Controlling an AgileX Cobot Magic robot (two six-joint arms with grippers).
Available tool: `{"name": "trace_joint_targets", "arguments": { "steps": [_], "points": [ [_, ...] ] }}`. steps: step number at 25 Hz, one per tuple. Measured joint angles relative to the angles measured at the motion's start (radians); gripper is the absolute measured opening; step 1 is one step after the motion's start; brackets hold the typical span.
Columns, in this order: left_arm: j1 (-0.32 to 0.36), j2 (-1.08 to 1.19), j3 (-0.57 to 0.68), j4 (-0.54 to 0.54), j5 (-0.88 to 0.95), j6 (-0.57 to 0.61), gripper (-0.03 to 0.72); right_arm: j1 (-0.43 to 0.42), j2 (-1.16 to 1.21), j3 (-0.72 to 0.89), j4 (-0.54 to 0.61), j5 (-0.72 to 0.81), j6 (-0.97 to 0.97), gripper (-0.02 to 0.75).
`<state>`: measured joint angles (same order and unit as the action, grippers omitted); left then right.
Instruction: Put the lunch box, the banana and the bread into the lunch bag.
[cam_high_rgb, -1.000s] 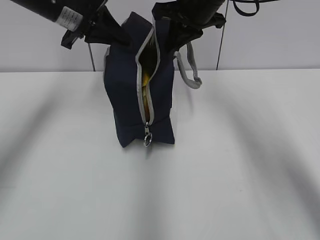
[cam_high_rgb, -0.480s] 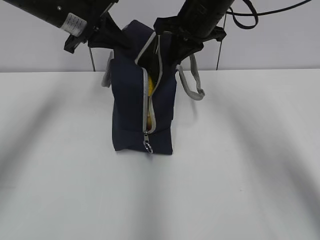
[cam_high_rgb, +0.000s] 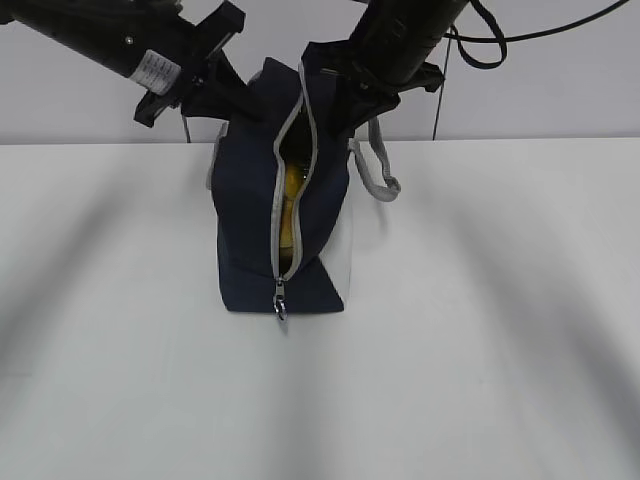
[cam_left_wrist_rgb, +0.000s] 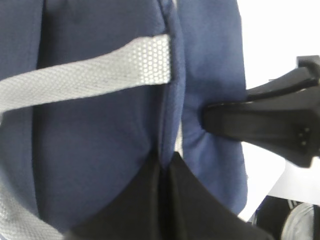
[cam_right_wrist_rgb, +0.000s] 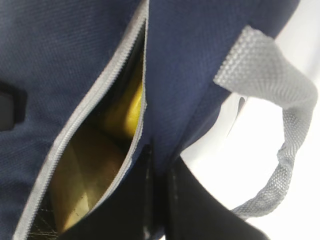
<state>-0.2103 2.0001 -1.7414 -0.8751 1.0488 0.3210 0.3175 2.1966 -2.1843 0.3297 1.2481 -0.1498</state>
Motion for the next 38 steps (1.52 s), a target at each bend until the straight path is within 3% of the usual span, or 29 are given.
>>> {"name": "trace_joint_targets", "arguments": {
  "steps": [10,13,17,21,31,35,38],
  "points": [
    [0.014,0.0,0.0,0.063,0.027,-0.041,0.023,0.0,0.0,0.0,0.007,0.0,0.012,0.024],
    [0.036,0.0,0.0,0.063,0.039,-0.062,0.098,0.0,0.0,0.0,0.01,0.0,0.014,0.123],
    [0.079,0.0,0.0,0.057,0.085,-0.074,0.251,0.0,-0.006,0.0,0.013,0.0,0.016,0.353],
    [0.123,-0.014,0.0,0.055,0.13,-0.076,0.302,0.0,-0.055,0.001,-0.013,0.0,0.016,0.474],
    [0.162,-0.191,0.0,0.085,0.172,-0.08,0.309,0.013,-0.251,0.056,-0.024,0.0,0.016,0.493],
    [0.161,-0.267,0.0,0.142,0.183,-0.099,0.309,0.068,-0.35,0.157,-0.07,0.004,0.0,0.494],
    [0.158,-0.315,0.0,0.199,0.187,-0.131,0.31,0.135,-0.416,0.221,-0.167,0.005,-0.017,0.495]
  ]
}}
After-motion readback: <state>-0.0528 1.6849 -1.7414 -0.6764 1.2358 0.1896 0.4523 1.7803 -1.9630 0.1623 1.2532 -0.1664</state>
